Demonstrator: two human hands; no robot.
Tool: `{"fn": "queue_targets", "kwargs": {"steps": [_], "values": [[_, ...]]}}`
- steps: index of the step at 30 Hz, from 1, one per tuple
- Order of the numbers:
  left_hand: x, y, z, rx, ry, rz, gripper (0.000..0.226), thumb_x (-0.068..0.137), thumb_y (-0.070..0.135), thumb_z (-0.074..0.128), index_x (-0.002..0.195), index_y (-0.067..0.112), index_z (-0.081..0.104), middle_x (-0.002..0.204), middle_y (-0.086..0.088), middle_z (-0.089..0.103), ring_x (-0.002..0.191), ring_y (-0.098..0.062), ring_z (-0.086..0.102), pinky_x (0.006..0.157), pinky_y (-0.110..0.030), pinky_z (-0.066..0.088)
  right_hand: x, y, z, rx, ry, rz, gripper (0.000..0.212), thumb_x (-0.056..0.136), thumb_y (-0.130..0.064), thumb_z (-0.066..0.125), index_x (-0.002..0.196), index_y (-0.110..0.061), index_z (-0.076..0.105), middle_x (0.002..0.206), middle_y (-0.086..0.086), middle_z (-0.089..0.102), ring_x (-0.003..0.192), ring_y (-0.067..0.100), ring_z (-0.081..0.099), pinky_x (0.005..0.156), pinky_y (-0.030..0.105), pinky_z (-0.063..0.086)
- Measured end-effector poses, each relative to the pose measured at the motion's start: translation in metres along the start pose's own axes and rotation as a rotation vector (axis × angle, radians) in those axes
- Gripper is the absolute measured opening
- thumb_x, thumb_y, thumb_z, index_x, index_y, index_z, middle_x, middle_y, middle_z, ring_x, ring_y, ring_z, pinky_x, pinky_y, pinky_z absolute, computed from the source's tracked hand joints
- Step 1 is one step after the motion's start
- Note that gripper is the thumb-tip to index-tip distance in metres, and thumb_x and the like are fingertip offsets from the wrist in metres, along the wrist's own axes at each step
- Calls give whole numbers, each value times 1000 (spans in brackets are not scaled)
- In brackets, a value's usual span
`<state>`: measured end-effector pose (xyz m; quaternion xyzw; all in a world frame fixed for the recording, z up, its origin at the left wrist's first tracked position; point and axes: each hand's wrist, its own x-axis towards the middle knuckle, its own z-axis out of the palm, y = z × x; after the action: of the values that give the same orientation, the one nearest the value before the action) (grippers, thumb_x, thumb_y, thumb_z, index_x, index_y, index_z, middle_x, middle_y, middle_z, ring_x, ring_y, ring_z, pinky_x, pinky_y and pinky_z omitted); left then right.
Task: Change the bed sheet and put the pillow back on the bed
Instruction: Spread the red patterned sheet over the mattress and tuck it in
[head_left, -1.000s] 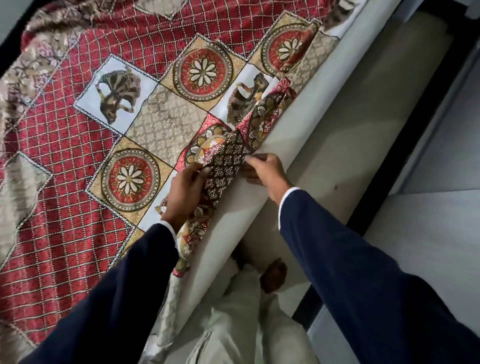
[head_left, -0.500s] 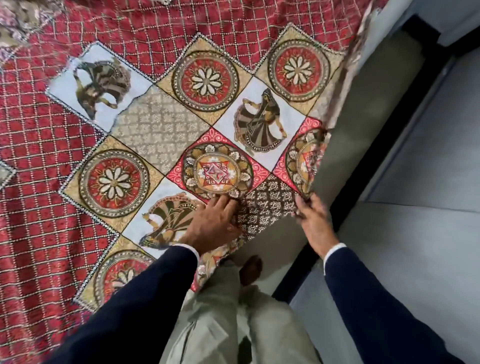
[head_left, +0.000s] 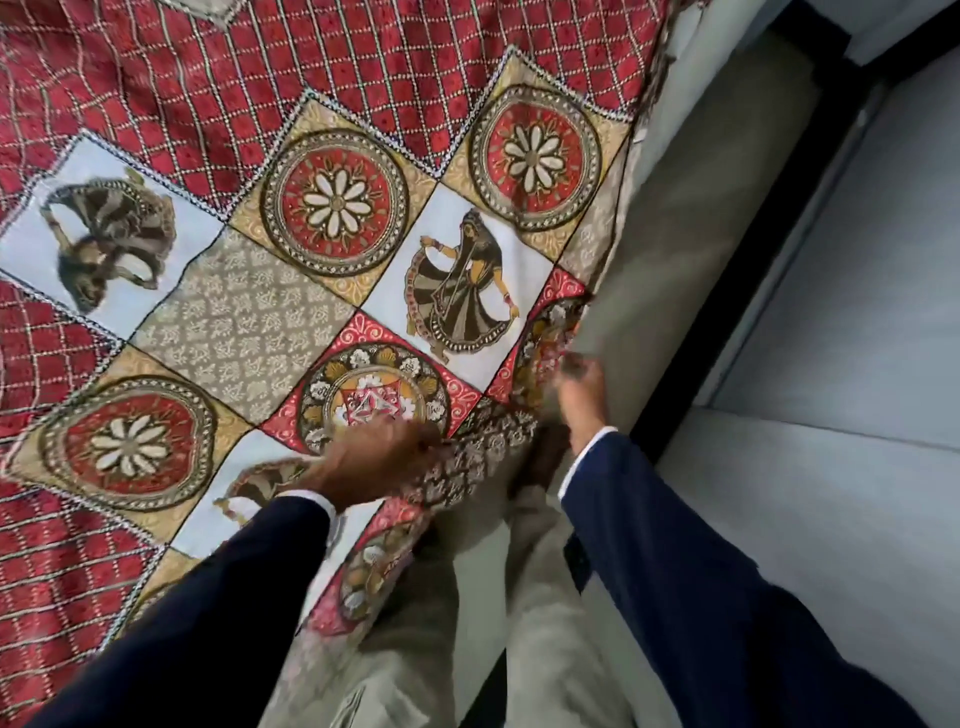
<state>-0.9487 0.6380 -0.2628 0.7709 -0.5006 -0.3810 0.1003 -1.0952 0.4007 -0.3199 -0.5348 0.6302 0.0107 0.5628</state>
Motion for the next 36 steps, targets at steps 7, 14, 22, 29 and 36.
{"fn": "queue_targets", "kwargs": {"steps": [7, 14, 22, 29, 36], "values": [[129, 20, -76, 67, 335, -121, 51, 93, 28, 58, 143, 23, 45, 148, -5, 43, 123, -31, 51, 91, -47, 51, 90, -158, -43, 154, -23, -153, 42, 88, -45, 71, 111, -12, 57, 99, 0, 64, 87, 17, 61, 67, 18, 48], [239, 64, -109, 217, 160, -181, 94, 91, 55, 61, 159, 37, -2, 169, 4, -7, 155, -32, -1, 115, -71, 17, 142, -223, -82, -97, -167, -282, 32, 95, -37, 66, 106, -7, 64, 92, 1, 66, 82, 17, 60, 71, 26, 45], [271, 66, -124, 323, 118, -129, 101, 81, 60, 70, 159, 31, 13, 167, -9, 10, 154, -39, 3, 112, -77, 14, 145, -142, -125, -5, -58, -127, 19, 100, -30, 59, 109, -15, 66, 106, 9, 71, 97, 24, 66, 81, 30, 48], [336, 80, -159, 337, 254, -26, 61, 97, 57, 35, 140, 16, 46, 159, -12, 33, 149, -37, 25, 112, -70, 26, 224, -210, -159, -63, -124, 39, 11, 96, -13, 55, 91, -23, 59, 103, 8, 71, 82, 21, 69, 73, 36, 53], [455, 102, -221, 214, 201, -98, 76, 95, 59, 49, 158, 34, 14, 169, 2, 2, 155, -30, -4, 113, -76, 11, 320, -369, -184, -50, -45, -159, 47, 87, -43, 73, 116, -16, 48, 116, 4, 68, 104, 23, 67, 92, 42, 54]]}}
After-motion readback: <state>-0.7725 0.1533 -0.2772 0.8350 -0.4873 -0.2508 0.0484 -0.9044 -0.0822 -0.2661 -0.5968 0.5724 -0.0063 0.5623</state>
